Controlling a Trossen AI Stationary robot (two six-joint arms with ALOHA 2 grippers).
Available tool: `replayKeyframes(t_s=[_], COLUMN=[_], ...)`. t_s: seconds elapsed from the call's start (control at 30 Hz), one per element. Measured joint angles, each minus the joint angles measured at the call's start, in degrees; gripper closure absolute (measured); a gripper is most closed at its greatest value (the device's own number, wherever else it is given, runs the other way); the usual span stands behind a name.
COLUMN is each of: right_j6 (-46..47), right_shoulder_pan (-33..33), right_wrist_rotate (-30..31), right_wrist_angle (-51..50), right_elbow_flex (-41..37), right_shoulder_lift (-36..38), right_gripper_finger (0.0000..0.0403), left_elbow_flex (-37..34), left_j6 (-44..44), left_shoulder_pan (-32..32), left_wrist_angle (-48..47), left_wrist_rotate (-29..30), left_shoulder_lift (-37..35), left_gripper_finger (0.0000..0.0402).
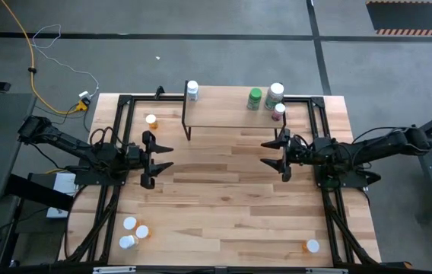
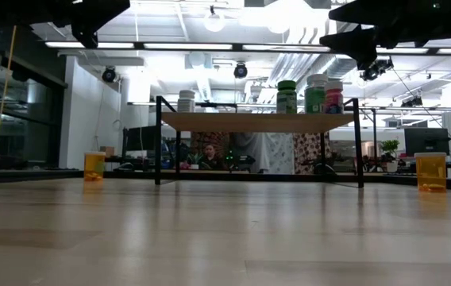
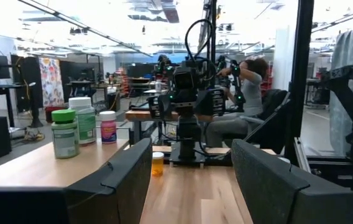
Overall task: Pick and place medicine bottles onto shelf by color
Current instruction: Put the orange pill bottle on the shelf
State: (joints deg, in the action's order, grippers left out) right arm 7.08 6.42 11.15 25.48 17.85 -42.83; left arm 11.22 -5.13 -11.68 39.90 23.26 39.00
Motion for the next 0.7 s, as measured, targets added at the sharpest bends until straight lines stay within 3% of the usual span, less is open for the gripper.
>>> replayKeyframes(t_s=[0.7], right_j6=[-1.12], right_shoulder_pan=[0.00], right_wrist_rotate=[-0.43], right_wrist_angle=[0.47], right_elbow_flex=[0.00], right_shoulder_lift=[-0.02], right_gripper_finger=[0.0136], left_elbow_flex=[0.00], left_j6=[3.08], left_shoulder_pan=[-0.07], left_wrist_angle=[-0.24], left_wrist_rotate=[-3.12], left_shoulder_lift=[2.06], left_gripper_finger=[0.0187])
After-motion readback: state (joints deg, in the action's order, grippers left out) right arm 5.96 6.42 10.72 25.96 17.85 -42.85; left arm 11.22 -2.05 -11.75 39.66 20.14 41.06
